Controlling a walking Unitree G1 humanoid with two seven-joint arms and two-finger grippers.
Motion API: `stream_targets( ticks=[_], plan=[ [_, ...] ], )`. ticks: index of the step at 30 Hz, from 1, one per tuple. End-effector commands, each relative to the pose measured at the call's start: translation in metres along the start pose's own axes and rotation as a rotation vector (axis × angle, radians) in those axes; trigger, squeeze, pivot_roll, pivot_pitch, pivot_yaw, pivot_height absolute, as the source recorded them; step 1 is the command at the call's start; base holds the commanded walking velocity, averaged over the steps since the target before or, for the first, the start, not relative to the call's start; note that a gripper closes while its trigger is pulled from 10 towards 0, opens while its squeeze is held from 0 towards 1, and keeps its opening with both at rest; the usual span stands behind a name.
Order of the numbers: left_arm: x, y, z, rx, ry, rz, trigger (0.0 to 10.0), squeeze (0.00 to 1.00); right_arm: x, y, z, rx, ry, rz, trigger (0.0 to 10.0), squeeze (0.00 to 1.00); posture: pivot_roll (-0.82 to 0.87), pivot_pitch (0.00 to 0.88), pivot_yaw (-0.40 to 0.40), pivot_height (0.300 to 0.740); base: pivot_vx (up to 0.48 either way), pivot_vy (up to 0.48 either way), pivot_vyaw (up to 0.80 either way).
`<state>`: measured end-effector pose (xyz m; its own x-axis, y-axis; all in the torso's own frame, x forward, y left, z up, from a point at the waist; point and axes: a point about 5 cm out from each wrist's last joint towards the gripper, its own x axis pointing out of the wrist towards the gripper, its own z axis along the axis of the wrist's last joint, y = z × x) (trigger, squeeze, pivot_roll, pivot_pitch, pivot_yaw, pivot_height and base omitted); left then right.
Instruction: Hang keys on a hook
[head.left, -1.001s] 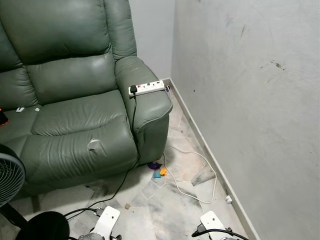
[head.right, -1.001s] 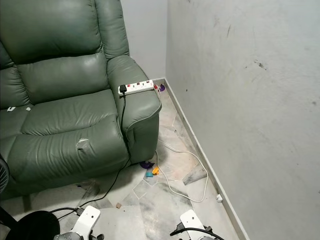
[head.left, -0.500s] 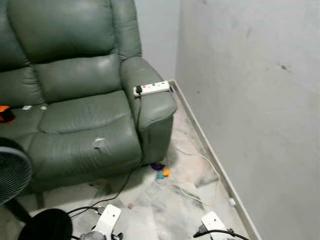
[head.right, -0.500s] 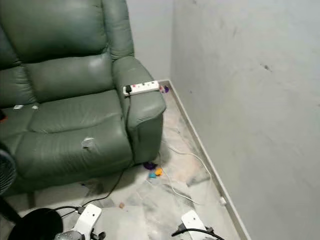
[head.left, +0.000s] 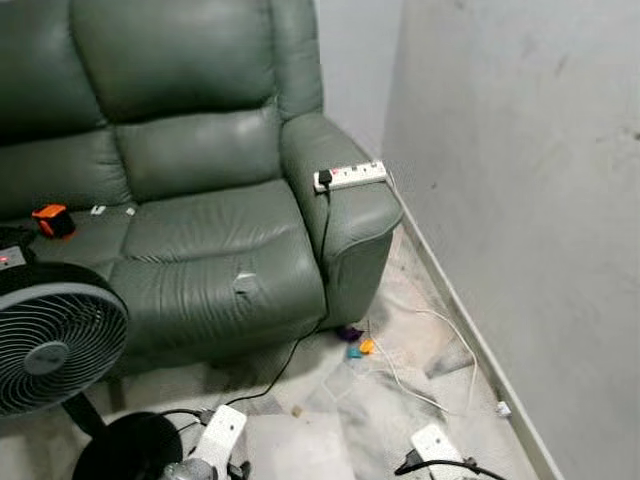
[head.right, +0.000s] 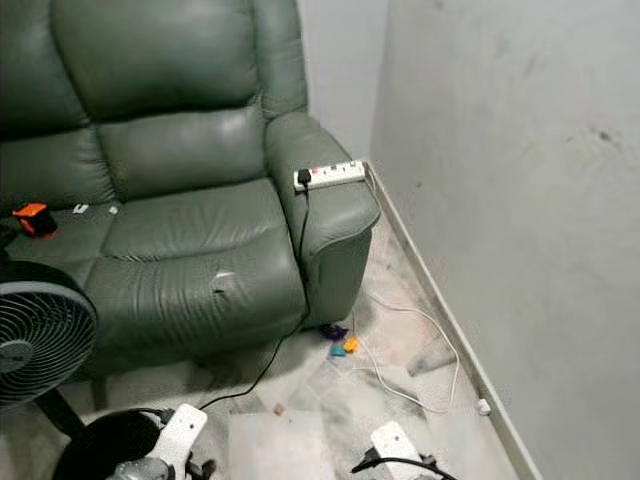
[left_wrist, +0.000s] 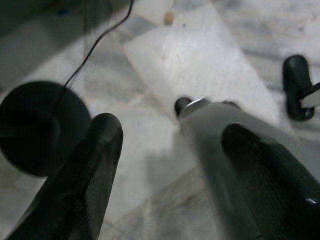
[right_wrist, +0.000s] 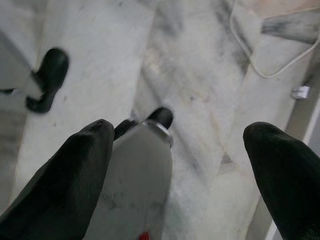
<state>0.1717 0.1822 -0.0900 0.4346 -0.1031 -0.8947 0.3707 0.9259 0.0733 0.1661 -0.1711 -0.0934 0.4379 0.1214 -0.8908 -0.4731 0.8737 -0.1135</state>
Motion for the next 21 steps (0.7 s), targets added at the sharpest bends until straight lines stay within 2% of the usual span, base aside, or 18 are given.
stream_targets(
  ticks=[1,3,10,11,12,13,17,21],
  plan=[
    [-0.0004,0.0021,-0.0007,0.008,0.008,0.005,10.0,0.0,0.0005,0.0031,-0.0001,0.0,0.002,0.005,10.0,0.0,0.06,0.063,0.008,0.74,0.0,0.0,0.0],
    [-0.0004,0.0021,-0.0012,0.006,0.012,0.008,10.0,0.0,0.0004,0.0031,-0.001,0.021,0.003,0.001,10.0,0.0,0.06,0.064,0.009,0.74,0.0,0.0,0.0],
    [-0.0006,0.003,-0.0016,-0.025,-0.007,0.03,10.0,0.0,0.0,0.0053,-0.0074,0.283,-0.003,-0.026,10.0,0.0,0.06,0.074,0.01,0.74,0.0,0.0,0.0],
    [-0.0006,0.003,-0.0016,-0.025,-0.007,0.03,10.0,0.0,0.0,0.0053,-0.0074,0.283,-0.003,-0.026,10.0,0.0,0.06,0.074,0.01,0.74,0.0,0.0,0.0],
    [-0.0008,0.0033,-0.0019,-0.058,-0.023,0.04,10.0,0.0,0.0,0.0068,-0.0088,0.362,-0.009,-0.029,10.0,0.0,0.06,0.078,0.013,0.74,0.0,0.0,0.0],
    [-0.0009,0.0035,-0.0018,-0.074,-0.033,0.047,10.0,0.0,0.0,0.0076,-0.0094,0.402,-0.012,-0.03,10.0,0.0,0.06,0.078,0.014,0.74,0.0,0.0,0.0],
    [-0.0014,0.004,-0.0017,-0.141,-0.067,0.062,10.0,0.0,0.0001,0.0091,-0.0093,0.443,-0.018,-0.024,10.0,0.0,0.06,0.083,0.02,0.74,0.0,0.0,0.0],
    [-0.0021,0.0069,-0.0013,-0.154,-0.078,0.066,10.0,0.0,0.0003,0.0101,-0.0083,0.471,-0.03,-0.017,10.0,0.0,0.06,0.089,0.03,0.74,0.0,0.0,0.0]
  ],
)
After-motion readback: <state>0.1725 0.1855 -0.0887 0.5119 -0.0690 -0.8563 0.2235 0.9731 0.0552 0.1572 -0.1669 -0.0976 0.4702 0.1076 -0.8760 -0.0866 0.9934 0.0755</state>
